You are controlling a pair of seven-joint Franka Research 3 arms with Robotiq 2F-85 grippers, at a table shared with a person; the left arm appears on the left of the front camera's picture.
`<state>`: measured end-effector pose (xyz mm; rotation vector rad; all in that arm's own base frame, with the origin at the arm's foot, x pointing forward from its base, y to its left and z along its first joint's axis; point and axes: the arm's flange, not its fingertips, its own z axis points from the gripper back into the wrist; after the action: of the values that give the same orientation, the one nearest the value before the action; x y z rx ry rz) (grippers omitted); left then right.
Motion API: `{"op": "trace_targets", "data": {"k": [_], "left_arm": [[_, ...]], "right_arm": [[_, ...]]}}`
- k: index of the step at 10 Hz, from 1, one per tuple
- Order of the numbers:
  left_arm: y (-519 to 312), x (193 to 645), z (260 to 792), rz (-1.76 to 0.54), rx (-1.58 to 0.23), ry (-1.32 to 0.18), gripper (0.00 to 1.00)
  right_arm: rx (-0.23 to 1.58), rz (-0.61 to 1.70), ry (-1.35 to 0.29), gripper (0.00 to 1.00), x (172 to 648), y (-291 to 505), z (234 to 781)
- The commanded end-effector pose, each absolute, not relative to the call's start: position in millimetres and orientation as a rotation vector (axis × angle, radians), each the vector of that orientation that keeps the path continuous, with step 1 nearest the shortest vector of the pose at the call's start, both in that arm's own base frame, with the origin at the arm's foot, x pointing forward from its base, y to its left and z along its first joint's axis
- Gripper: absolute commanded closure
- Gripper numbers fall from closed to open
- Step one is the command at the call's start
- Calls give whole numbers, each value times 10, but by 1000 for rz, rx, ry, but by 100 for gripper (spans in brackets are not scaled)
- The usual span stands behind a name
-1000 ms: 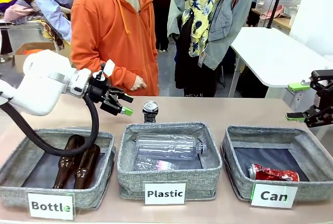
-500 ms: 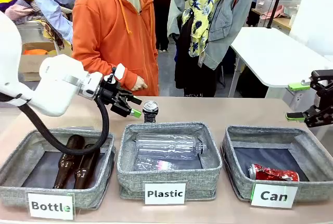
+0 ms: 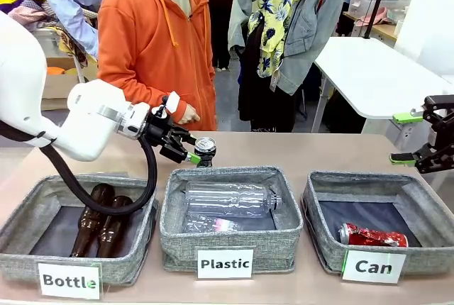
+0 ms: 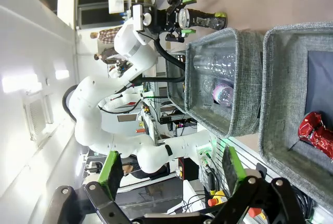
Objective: Sort the can waste into the basket.
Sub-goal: Pick up the can waste from the table and place it in the right Fabric basket.
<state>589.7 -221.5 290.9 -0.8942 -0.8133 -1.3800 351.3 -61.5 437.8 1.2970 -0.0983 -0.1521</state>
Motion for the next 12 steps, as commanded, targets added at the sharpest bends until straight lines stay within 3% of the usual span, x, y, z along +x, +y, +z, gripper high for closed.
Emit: {"op": "trace_targets", "data": {"k": [1, 6, 7, 8, 9, 11, 12], "left_arm": [[-2334, 5934, 2910, -1388, -928, -802, 0], [-2539, 5939, 2861, -1416, -972, -818, 0], [-2551, 5939, 2855, -1425, -981, -810, 53], [-2545, 5939, 2852, -1426, -994, -802, 58], [-2544, 5938, 2845, -1427, -994, -800, 100], [-2547, 5935, 2836, -1426, -992, -795, 100], [-2540, 5929, 2848, -1423, -991, -800, 85]], "right_arm": [[1295, -128, -105, 0, 3508, -646, 4390], [1295, -128, -105, 0, 3508, -646, 4390], [1295, -128, -105, 0, 3508, -646, 4390], [1295, -128, -105, 0, 3508, -646, 4390], [1295, -128, -105, 0, 3508, -646, 4390], [1295, -128, -105, 0, 3508, -646, 4390], [1295, -128, -105, 0, 3508, -646, 4390]]}}
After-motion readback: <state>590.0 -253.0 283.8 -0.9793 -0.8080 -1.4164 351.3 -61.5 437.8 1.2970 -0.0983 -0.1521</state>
